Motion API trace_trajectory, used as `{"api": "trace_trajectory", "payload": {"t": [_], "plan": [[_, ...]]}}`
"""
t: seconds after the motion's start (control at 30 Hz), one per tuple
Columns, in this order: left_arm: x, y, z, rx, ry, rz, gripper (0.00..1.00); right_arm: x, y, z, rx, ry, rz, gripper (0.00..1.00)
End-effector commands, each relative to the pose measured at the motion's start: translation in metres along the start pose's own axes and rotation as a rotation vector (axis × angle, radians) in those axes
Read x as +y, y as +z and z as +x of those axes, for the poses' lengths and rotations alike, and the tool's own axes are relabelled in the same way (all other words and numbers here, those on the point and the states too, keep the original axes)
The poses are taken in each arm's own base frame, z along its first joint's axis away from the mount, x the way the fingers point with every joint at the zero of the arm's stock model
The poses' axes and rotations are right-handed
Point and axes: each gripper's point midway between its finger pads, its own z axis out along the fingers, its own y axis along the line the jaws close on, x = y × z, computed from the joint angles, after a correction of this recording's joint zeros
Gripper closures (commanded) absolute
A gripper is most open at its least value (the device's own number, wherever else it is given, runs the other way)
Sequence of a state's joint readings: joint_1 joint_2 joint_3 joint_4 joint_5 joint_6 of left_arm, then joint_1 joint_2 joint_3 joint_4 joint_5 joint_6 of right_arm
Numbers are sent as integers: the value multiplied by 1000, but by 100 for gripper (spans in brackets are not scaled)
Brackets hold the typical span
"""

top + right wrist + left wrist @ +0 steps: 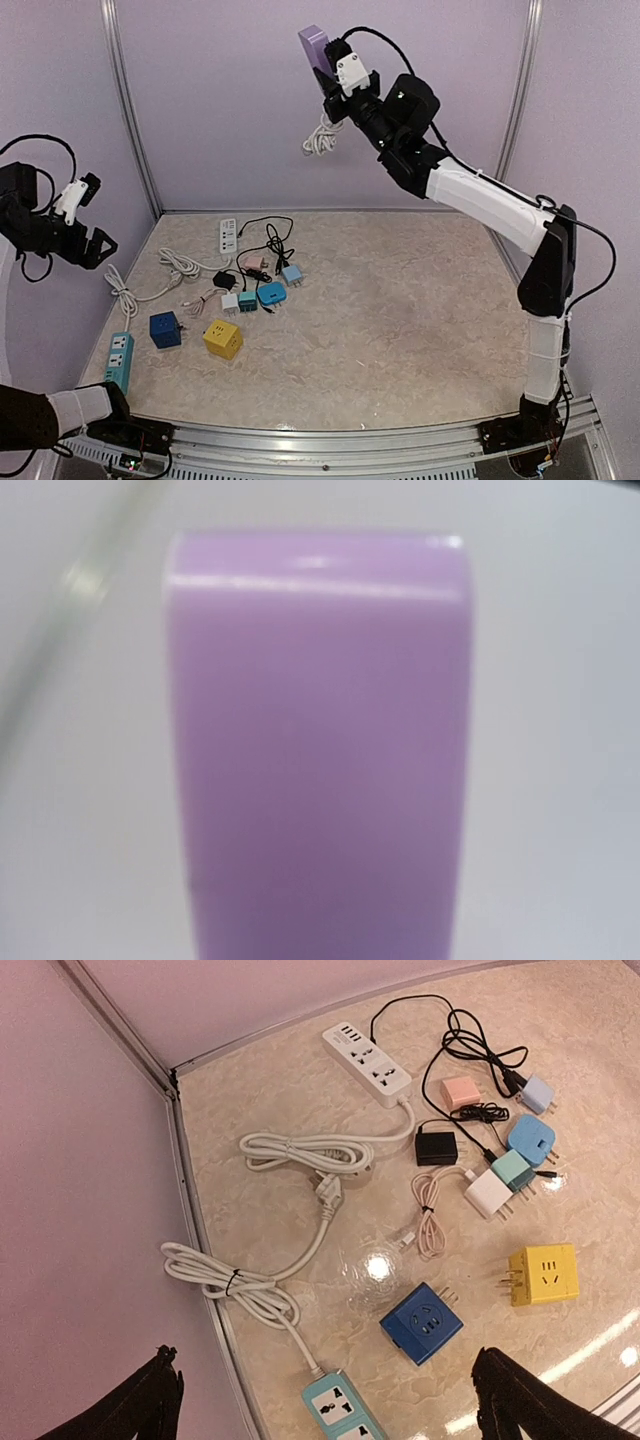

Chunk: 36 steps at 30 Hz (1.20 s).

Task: Insert the plug
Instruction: Place the socket at the center of the board.

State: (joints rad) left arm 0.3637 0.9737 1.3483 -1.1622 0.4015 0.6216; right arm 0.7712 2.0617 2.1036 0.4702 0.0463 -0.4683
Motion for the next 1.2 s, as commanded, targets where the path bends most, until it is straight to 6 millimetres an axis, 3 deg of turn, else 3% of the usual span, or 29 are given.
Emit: {"api": "trace_trajectory", "payload": {"t": [0.0, 0.17, 0.27, 0.47, 0.53, 0.63, 0.73, 0.83, 0.93, 1.0, 1.1, 1.13, 1.17], "plan": [[-6, 1, 17, 47, 26, 7, 1, -58, -43, 44, 238, -228, 114, 100], [-9, 7, 26, 64, 33, 18, 1, -116, -127, 112, 533, -433, 200, 100], [-8, 11, 29, 61, 25, 12, 1, -117, -178, 159, 715, -524, 190, 100], [-12, 16, 31, 60, 9, 40, 1, -48, -253, 254, 937, -550, 46, 100], [-12, 17, 32, 63, 6, 41, 1, -7, -272, 277, 974, -569, -54, 100], [-10, 17, 34, 70, 7, 25, 1, 69, -301, 309, 1004, -591, -290, 100], [-9, 16, 34, 71, 11, 15, 1, 118, -324, 328, 1047, -633, -410, 100], [-9, 16, 34, 74, 8, 16, 1, 148, -340, 336, 1097, -611, -474, 100], [-8, 17, 34, 79, 2, 15, 1, 167, -352, 333, 1119, -567, -523, 93], [-7, 18, 35, 83, 0, 15, 1, 177, -359, 329, 1118, -560, -555, 82], [-8, 18, 35, 84, 2, 20, 1, 192, -370, 317, 1101, -547, -642, 46], [-8, 19, 35, 84, 1, 21, 1, 197, -372, 310, 1086, -532, -665, 19], [-8, 19, 35, 87, 1, 23, 1, 200, -371, 302, 1072, -509, -691, 5]]}}
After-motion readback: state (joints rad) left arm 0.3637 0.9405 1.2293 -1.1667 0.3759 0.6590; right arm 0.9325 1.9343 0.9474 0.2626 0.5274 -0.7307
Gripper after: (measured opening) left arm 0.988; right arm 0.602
